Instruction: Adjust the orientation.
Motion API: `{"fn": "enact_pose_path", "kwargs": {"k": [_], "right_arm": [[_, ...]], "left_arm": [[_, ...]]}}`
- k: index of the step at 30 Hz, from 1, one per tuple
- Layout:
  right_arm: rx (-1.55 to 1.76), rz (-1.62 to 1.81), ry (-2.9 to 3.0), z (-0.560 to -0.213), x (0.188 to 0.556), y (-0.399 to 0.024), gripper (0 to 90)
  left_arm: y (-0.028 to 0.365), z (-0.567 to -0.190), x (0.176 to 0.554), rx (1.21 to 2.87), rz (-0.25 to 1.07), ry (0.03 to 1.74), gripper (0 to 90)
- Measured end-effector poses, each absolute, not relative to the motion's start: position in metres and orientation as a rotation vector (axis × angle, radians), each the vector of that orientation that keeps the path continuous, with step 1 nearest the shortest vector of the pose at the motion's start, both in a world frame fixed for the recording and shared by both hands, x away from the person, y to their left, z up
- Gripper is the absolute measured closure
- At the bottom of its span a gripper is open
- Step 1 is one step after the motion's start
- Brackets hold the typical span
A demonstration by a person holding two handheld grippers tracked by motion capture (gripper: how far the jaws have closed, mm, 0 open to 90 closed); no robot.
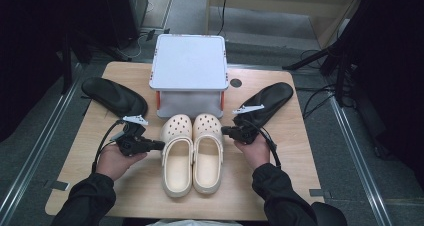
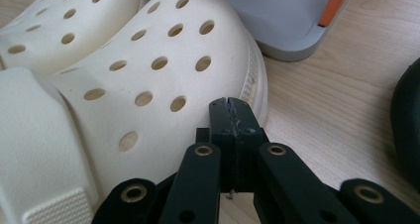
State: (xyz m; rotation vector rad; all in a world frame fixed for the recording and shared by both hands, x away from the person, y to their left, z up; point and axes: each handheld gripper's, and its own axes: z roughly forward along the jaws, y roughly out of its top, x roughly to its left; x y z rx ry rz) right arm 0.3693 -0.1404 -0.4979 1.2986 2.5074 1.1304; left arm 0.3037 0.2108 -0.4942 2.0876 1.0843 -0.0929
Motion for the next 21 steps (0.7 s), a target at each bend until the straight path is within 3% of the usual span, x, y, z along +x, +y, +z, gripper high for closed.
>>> {"fn": "enact_pose_path", "kwargs": {"k": [8, 13, 21], "right_arm": [[1.303, 1.124, 2.483, -0.498, 0.374, -0.140, 88.2], [1.293, 1.179, 2.464, -0.490, 0.368, -0.142, 90.0], [1.262, 1.219, 2.457, -0.473, 0.351, -0.149, 77.7]], "left_arm": [[0.211, -0.492, 0.299, 2.137, -0.045, 1.061, 89.7], [0.222, -0.480, 0.302, 2.059, -0.030, 1.062, 87.5], [0.223, -0.458, 0.313, 2.042, 0.006, 1.019, 67.0]]}}
